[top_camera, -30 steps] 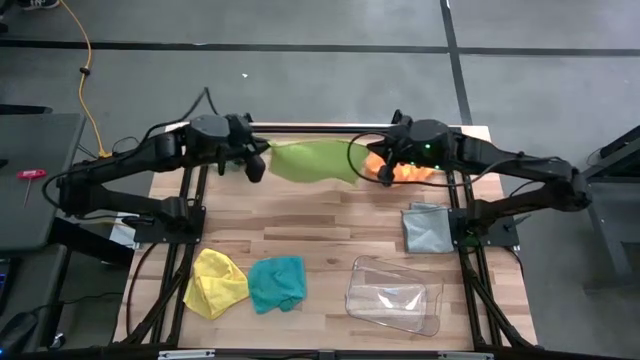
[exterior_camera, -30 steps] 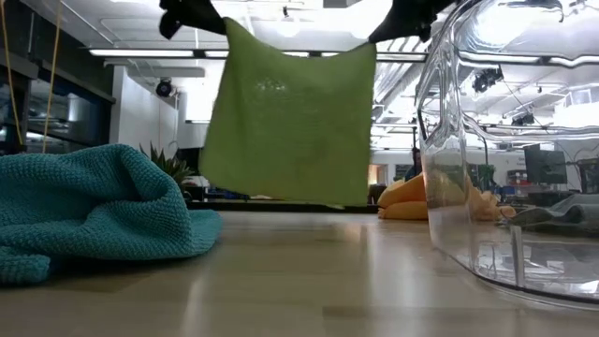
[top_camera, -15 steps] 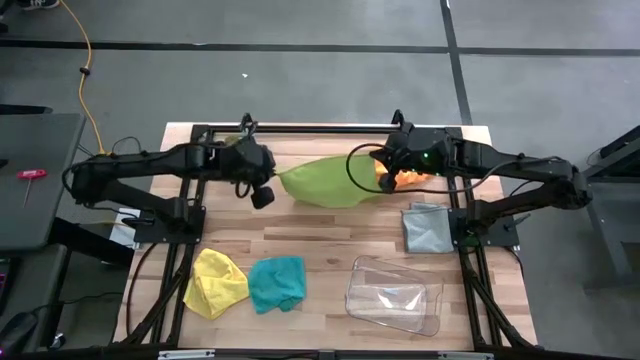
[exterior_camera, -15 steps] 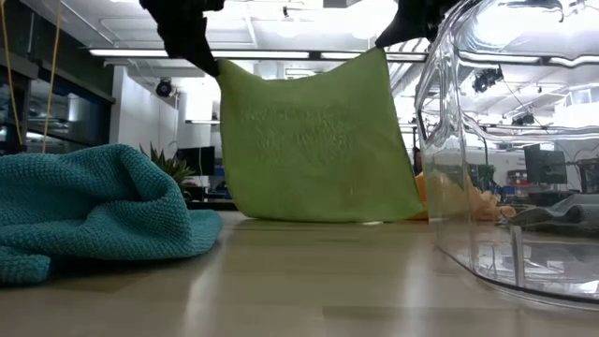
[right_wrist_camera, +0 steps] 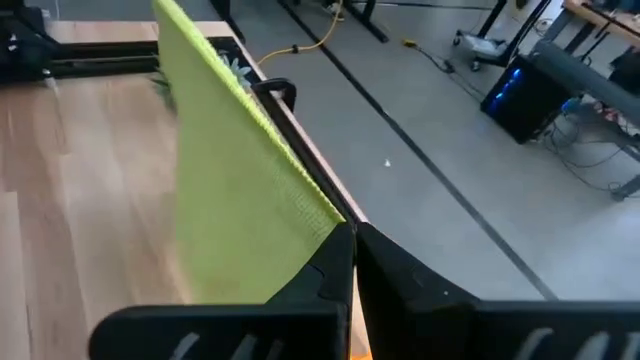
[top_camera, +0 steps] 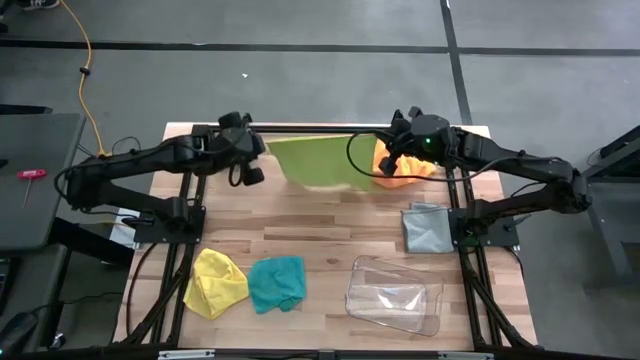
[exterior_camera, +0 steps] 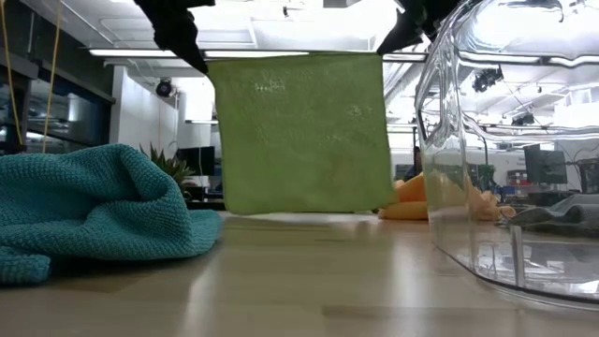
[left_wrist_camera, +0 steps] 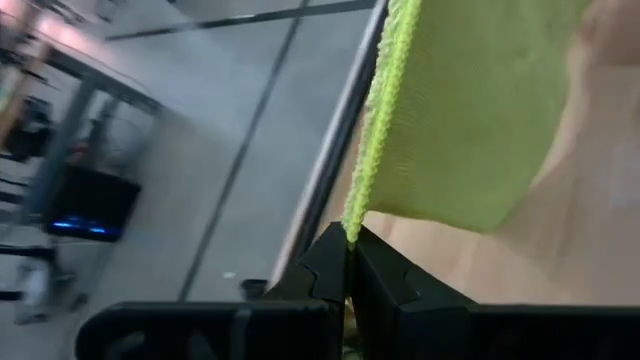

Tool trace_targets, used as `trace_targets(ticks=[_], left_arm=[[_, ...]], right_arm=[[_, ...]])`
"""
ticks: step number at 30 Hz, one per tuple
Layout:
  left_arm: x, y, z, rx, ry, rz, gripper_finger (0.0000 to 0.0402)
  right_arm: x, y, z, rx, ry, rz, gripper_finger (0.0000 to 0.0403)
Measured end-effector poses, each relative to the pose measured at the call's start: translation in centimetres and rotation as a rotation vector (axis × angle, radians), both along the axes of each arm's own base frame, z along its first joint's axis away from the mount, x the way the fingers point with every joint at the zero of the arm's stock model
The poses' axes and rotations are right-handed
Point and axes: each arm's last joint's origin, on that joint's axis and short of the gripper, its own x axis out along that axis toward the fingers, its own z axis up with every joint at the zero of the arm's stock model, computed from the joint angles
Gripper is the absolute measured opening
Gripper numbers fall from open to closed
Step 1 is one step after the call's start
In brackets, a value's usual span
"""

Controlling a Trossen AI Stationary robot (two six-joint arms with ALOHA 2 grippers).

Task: Fold microfiber towels
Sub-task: Fold the green cloth

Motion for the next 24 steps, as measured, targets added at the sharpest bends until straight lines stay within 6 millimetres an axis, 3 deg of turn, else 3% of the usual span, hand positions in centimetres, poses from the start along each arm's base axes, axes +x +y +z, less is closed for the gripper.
trace_targets(ticks=[6,11,19,24], left_arm=[[-0.2,-1.3,0.2,0.018,0.025,-0.048,0.0],[0.1,-3.5,-0.7,-0.084,-0.005,-0.091,0.0],[0.6,-8.2,-6.3,-0.34,-0.03,-0.113,0.0],[0.6,-11.6,-10.0,-0.512,-0.054,-0.1,0.0]], right_arm=[[0.3,1.5,-0.3,0.055,0.007,0.054,0.0],[0.4,3.6,-1.3,0.148,0.043,0.075,0.0],[0.5,8.1,-6.7,0.364,0.083,0.101,0.0],[0.3,11.0,-8.6,0.485,0.036,0.12,0.0]])
